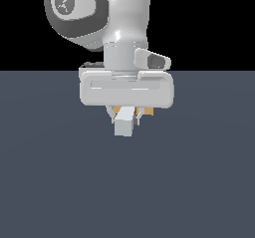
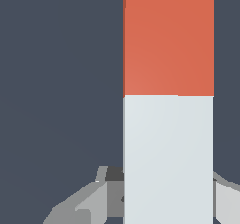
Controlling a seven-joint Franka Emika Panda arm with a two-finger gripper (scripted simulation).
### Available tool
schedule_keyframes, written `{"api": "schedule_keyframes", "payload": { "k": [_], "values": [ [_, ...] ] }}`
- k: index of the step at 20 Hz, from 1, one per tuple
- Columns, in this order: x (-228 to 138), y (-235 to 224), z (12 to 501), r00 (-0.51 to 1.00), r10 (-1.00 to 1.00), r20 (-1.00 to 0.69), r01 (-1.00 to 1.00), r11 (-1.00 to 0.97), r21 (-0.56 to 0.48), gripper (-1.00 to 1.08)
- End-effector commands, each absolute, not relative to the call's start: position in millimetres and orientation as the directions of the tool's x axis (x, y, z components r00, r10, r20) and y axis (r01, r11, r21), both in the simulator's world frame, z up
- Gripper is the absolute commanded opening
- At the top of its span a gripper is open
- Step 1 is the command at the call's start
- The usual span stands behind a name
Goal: Insert the peg into the horizontal hole in a box.
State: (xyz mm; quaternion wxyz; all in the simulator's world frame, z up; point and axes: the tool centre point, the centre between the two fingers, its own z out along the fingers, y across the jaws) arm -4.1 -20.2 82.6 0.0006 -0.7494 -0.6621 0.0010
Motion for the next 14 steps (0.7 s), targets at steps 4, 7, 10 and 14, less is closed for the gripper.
{"api": "schedule_keyframes", "payload": {
  "k": [4, 7, 10, 14],
  "values": [
    [5, 42, 102, 0.107, 0.994, -0.001, 0.994, -0.107, 0.000, -1.00],
    [9, 66, 108, 0.101, 0.995, -0.001, 0.995, -0.101, 0.000, -1.00],
    [11, 83, 113, 0.096, 0.995, 0.000, 0.995, -0.096, 0.000, -1.00],
    [13, 92, 116, 0.094, 0.996, 0.000, 0.996, -0.094, 0.000, -1.00]
  ]
}}
